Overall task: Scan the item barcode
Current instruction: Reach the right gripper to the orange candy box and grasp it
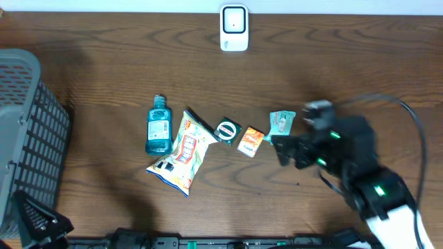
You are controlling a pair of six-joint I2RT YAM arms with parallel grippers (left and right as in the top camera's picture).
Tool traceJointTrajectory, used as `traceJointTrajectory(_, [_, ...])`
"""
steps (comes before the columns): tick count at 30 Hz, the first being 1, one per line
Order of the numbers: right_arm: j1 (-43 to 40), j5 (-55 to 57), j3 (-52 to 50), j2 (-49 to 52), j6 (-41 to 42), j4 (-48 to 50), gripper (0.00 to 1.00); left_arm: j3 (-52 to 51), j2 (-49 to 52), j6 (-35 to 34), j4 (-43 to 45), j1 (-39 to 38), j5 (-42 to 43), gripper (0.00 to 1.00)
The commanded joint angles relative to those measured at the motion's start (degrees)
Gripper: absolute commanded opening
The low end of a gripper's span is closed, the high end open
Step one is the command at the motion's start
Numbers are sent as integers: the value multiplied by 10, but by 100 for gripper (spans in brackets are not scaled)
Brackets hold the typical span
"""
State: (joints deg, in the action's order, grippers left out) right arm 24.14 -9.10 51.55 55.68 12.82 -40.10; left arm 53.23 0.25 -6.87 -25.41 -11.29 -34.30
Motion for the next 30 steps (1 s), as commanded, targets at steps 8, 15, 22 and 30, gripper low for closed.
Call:
traceJointTrajectory(8, [172,111,57,223,-106,48,99,-3,-1,-9,2,1,39,98])
traceJointTrajectory(15, [218,286,57,351,-108,75,93,-3,-1,-10,-6,1,39,98])
traceJointTrajectory(22, [249,341,57,410,-118,112,82,-9,-1,-9,-7,1,39,98])
traceJointTrajectory(30, [249,347,57,468,-153,136,76,-15,-1,-9,-6,1,39,98])
